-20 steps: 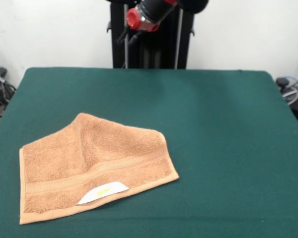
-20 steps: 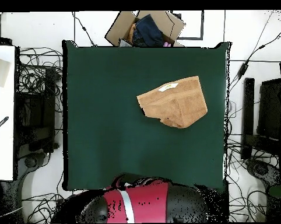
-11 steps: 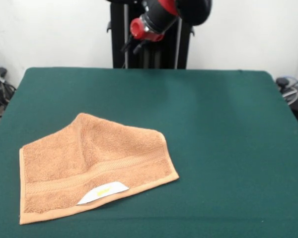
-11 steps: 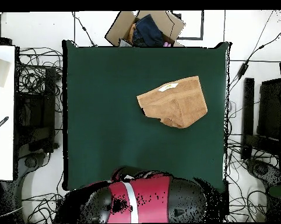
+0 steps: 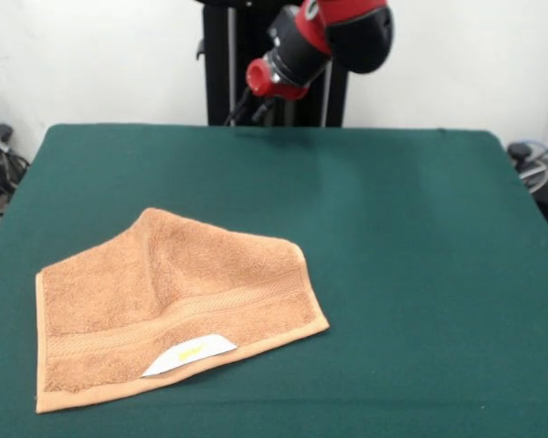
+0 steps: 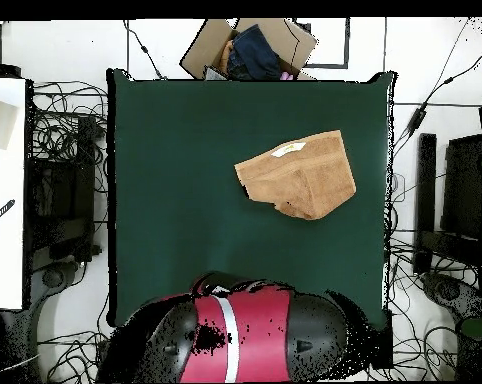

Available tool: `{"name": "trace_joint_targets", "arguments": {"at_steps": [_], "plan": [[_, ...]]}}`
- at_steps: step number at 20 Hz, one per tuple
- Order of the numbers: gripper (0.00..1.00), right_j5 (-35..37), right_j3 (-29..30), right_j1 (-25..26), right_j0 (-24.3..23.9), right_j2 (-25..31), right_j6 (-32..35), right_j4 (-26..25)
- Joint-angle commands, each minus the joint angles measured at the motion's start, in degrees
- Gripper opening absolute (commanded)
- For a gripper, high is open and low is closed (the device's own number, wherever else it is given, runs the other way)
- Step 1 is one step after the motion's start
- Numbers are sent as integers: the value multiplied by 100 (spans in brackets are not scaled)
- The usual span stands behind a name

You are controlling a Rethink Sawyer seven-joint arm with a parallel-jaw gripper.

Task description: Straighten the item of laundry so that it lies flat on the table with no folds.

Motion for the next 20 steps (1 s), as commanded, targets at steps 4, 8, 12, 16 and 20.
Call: {"name": "trace_joint_targets", "arguments": {"at_steps": [4,8,12,16,20], "plan": [[100,-334,-1239,583,104,-22,-1555,33],[100,-316,-1438,656,121,-16,-1794,131],[100,-322,-1554,684,179,-33,-1862,156],[100,-313,-1695,744,211,-40,-1967,219],[100,-349,-1802,775,238,-63,-1989,267]]}}
